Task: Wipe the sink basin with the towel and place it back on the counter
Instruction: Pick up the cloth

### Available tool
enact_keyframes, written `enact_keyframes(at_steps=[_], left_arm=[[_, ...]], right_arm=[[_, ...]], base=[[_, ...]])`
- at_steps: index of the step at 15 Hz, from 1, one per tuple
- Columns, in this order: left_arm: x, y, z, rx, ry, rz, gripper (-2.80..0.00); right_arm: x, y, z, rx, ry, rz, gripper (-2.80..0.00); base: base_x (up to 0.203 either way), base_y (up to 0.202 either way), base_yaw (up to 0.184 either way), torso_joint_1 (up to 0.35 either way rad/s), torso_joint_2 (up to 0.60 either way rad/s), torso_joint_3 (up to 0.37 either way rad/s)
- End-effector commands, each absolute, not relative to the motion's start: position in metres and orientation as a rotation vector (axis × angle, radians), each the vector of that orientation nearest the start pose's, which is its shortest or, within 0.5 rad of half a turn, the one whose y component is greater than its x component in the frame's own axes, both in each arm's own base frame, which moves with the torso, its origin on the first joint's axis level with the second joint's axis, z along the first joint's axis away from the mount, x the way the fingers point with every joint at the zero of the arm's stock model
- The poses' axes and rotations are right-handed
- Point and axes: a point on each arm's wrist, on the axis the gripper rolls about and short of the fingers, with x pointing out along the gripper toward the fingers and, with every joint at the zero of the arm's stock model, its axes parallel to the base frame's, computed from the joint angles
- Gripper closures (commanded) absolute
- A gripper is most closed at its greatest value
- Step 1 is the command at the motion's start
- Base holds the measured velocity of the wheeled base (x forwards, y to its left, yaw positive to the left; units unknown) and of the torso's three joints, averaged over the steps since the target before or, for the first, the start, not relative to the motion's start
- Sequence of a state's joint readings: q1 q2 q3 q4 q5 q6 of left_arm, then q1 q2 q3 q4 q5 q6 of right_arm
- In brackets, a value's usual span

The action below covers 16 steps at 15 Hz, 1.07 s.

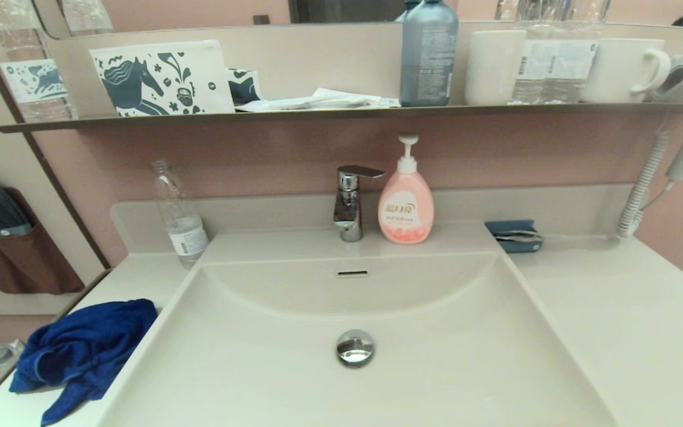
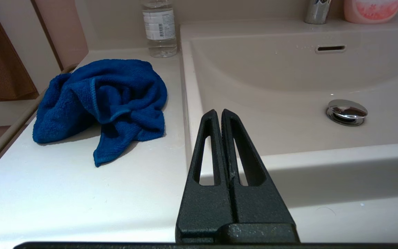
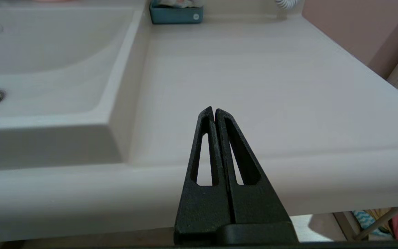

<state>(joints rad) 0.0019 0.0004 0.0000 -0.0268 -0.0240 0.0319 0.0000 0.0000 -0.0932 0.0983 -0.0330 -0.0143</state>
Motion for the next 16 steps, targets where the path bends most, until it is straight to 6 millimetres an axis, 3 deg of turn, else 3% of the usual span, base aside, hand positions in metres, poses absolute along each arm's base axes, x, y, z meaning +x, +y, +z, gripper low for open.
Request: enact_keyframes(at_steps=[1, 16], left_arm=[[-0.0227, -0.0006, 0.0783, 0.033, -0.026, -0.022, 0.00], [-0.0227, -0.0006, 0.0783, 0.033, -0.026, -0.021, 0.00]], right_arm=[[-0.0273, -0.0007, 0.0834, -0.016, 0.016, -0.029, 0.00], [-0.0240, 0.0000, 0.0763, -0.008, 0.018, 0.000, 0.00]], base=[[0.000, 0.000, 0.000, 0.000, 0.00, 0.000], [0.000, 0.000, 0.000, 0.000, 0.00, 0.000]])
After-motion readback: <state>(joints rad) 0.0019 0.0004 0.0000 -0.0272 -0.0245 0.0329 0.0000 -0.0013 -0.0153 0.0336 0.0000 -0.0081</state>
